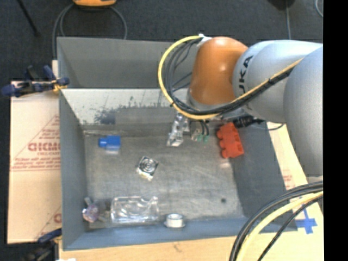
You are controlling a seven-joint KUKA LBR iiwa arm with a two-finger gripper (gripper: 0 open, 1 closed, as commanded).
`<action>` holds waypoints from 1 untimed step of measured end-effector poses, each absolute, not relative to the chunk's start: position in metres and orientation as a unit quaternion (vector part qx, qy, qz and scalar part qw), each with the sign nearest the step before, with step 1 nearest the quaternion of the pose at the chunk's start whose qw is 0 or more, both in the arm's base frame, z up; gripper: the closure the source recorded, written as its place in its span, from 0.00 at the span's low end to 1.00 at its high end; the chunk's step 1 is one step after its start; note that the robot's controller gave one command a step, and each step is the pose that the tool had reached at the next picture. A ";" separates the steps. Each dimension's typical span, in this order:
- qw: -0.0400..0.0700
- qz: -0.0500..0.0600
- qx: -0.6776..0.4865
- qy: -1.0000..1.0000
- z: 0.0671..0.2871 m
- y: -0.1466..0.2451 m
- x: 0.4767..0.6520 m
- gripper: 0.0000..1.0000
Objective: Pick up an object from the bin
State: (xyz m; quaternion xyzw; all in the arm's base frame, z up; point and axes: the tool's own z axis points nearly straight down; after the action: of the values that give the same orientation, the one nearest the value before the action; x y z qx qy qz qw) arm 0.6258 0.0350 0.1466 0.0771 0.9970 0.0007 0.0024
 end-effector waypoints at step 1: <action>0.005 -0.002 -0.287 0.958 0.277 0.028 0.615 1.00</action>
Offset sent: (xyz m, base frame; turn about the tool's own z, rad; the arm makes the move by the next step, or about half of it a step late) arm -0.0125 -0.0060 0.1270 -0.7393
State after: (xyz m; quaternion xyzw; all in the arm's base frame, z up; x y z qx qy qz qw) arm 0.6154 0.0278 0.2773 -0.2874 0.9578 -0.0015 0.0051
